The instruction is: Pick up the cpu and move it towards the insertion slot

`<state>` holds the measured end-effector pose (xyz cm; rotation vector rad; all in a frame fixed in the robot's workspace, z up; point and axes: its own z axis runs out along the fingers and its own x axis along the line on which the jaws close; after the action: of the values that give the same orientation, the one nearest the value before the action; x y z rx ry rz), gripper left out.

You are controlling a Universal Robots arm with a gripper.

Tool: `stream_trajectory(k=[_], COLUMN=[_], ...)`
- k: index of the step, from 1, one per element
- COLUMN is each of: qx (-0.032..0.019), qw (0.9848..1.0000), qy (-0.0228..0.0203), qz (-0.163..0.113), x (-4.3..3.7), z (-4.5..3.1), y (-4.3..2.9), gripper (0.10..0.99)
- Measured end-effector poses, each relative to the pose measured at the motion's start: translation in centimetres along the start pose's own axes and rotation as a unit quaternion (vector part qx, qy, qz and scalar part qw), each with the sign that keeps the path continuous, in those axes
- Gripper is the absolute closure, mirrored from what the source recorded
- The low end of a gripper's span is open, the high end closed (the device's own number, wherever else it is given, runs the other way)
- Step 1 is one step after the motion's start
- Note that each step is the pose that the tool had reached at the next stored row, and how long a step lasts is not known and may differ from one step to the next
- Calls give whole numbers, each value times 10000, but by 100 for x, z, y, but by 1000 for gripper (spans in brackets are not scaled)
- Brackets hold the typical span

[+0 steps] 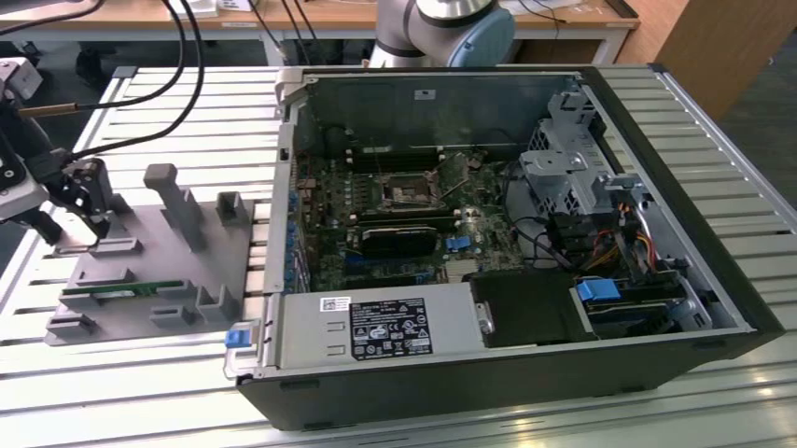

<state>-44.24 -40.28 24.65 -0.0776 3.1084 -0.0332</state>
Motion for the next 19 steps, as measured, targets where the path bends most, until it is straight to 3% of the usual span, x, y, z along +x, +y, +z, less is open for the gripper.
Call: stream_trajectory(k=[19], qx=[0], qw=[10000], qy=[-1], qz=[0], x=[-8], z=[-238], y=[-4], gripper=[545])
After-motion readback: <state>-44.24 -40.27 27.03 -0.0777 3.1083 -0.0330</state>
